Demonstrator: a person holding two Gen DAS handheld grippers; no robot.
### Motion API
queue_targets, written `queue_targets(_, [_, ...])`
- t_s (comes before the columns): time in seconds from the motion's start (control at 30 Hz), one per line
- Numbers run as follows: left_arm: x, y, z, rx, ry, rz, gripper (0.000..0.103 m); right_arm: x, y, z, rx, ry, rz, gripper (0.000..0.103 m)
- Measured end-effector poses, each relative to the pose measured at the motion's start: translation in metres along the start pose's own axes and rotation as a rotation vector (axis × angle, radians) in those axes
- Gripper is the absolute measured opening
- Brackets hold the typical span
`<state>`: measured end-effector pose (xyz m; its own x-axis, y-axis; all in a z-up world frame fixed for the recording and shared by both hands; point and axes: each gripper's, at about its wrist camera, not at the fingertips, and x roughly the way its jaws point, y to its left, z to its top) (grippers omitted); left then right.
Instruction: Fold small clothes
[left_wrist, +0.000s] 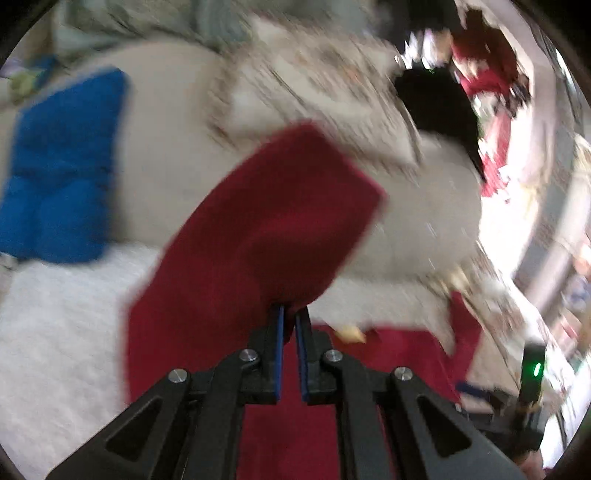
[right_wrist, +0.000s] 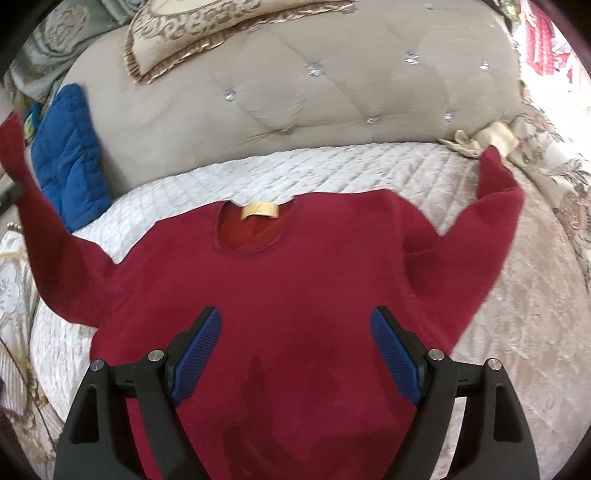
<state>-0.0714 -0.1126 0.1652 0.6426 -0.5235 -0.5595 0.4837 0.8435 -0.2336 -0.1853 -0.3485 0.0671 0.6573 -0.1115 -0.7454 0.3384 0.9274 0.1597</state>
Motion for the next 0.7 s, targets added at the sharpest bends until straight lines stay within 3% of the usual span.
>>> queue_targets(0.07, [0.036, -0.025, -0.027, 0.001, 0.072, -0.028, 0.009, -0.003, -0.010, 0.001, 0.012, -0.003, -0.015, 0.066])
queue_targets(0.13, [0.066, -0.041, -0.053, 0.013, 0.151, -0.059, 0.022, -0.005, -0.020, 0.002, 0.024, -0.006, -0.024, 0.066])
queue_targets(0.2, [0.088, -0.050, -0.076, 0.005, 0.243, -0.077, 0.045, -0.003, -0.030, 0.002, 0.037, 0.004, -0.031, 0.066])
queue_targets(0.27, [0.091, -0.047, -0.087, -0.018, 0.295, -0.101, 0.048, -0.001, -0.037, 0.003, 0.050, 0.015, -0.030, 0.066])
queue_targets(0.4, [0.051, -0.029, -0.087, -0.008, 0.248, -0.082, 0.077, 0.005, -0.042, 0.010, 0.056, 0.012, 0.018, 0.066])
queue_targets(0.5, [0.018, 0.000, -0.079, -0.010, 0.179, -0.016, 0.080, 0.015, -0.032, 0.018, 0.025, -0.001, 0.049, 0.066])
queue_targets(0.63, [0.002, 0.040, -0.075, -0.038, 0.122, 0.169, 0.080, 0.044, 0.001, 0.034, -0.061, 0.013, 0.134, 0.066])
queue_targets(0.7, [0.001, 0.060, -0.076, -0.073, 0.133, 0.219, 0.080, 0.066, 0.016, 0.040, -0.080, 0.047, 0.166, 0.064])
